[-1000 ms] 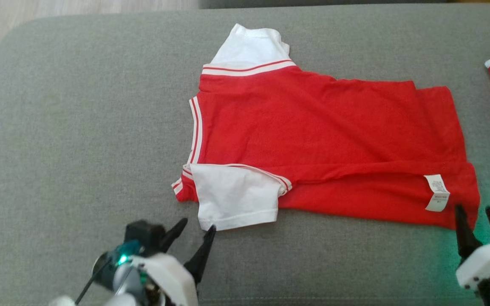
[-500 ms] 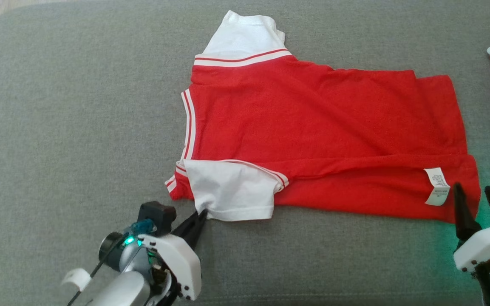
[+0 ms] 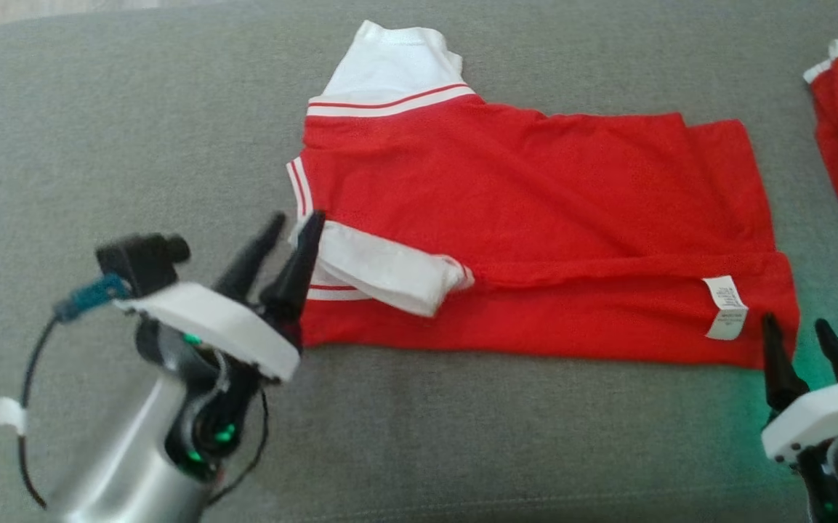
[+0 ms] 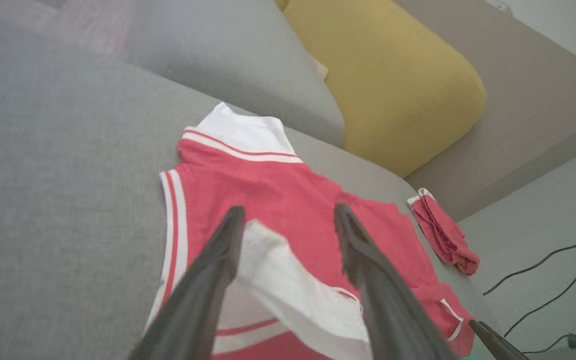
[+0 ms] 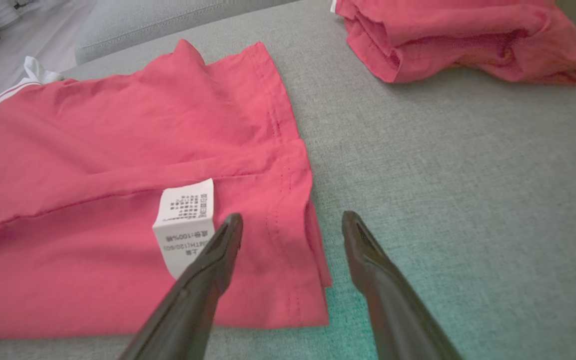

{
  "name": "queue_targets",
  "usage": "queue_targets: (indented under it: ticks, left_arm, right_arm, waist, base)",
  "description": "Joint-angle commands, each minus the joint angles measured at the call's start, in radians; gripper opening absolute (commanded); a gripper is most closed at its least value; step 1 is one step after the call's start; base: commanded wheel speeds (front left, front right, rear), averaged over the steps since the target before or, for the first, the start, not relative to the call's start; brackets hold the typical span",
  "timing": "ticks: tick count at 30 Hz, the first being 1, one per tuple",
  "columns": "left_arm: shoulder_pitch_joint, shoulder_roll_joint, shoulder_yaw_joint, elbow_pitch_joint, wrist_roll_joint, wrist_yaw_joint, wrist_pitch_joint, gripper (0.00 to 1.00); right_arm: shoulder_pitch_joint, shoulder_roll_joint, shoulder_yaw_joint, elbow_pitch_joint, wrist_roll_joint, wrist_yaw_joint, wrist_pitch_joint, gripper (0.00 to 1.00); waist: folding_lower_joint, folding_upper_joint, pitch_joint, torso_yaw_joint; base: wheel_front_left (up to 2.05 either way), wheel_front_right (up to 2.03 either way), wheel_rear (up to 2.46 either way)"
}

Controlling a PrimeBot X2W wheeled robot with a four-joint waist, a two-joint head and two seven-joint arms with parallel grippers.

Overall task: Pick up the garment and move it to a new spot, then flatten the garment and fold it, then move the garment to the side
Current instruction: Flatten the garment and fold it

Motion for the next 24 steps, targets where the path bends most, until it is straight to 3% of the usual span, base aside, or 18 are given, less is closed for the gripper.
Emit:
queue_targets:
  ticks: [1, 6, 14, 17, 23, 24]
  left_arm:
    - [-0.046, 0.025, 0.044, -0.031, 0.019, 0.001, -0.015, 1.00]
    - [0.010, 0.053, 0.038, -0.036, 0.085, 0.017, -0.084, 1.00]
    - [0.114, 0.132, -0.048, 0.037, 0.246, 0.135, -0.051, 1.00]
    - [0.102, 0.135, -0.063, 0.068, 0.285, 0.163, -0.052, 1.00]
    - [0.068, 0.123, -0.088, 0.123, 0.296, 0.160, -0.024, 1.00]
    - [0.065, 0.119, -0.089, 0.127, 0.289, 0.152, -0.025, 0.87]
  right_arm:
    - [-0.030, -0.012, 0.024, -0.027, 0.002, 0.007, -0.016, 1.00]
    - [-0.029, -0.009, 0.021, -0.016, 0.009, 0.007, -0.032, 1.00]
    - [-0.029, -0.008, 0.014, -0.008, 0.017, 0.007, -0.044, 1.00]
    - [-0.029, -0.007, 0.014, -0.009, 0.018, 0.007, -0.043, 1.00]
    - [-0.031, -0.012, 0.018, -0.010, 0.014, 0.007, -0.031, 1.00]
    - [-0.029, -0.012, 0.017, -0.008, 0.014, 0.007, -0.026, 1.00]
  waist:
    - [0.0000, 0.0000, 0.004, -0.014]
    - [0.0000, 0.0000, 0.011, -0.032]
    - [0.0000, 0.0000, 0.026, -0.035]
    - [0.0000, 0.0000, 0.031, -0.031]
    - [0.0000, 0.0000, 0.043, -0.028]
    - [0.0000, 0.0000, 0.044, -0.026]
  base:
    - [0.00, 0.00, 0.00]
    - [0.00, 0.00, 0.00]
    - [0.00, 0.00, 0.00]
    - [0.00, 0.00, 0.00]
    - [0.00, 0.00, 0.00]
    - [0.00, 0.00, 0.00]
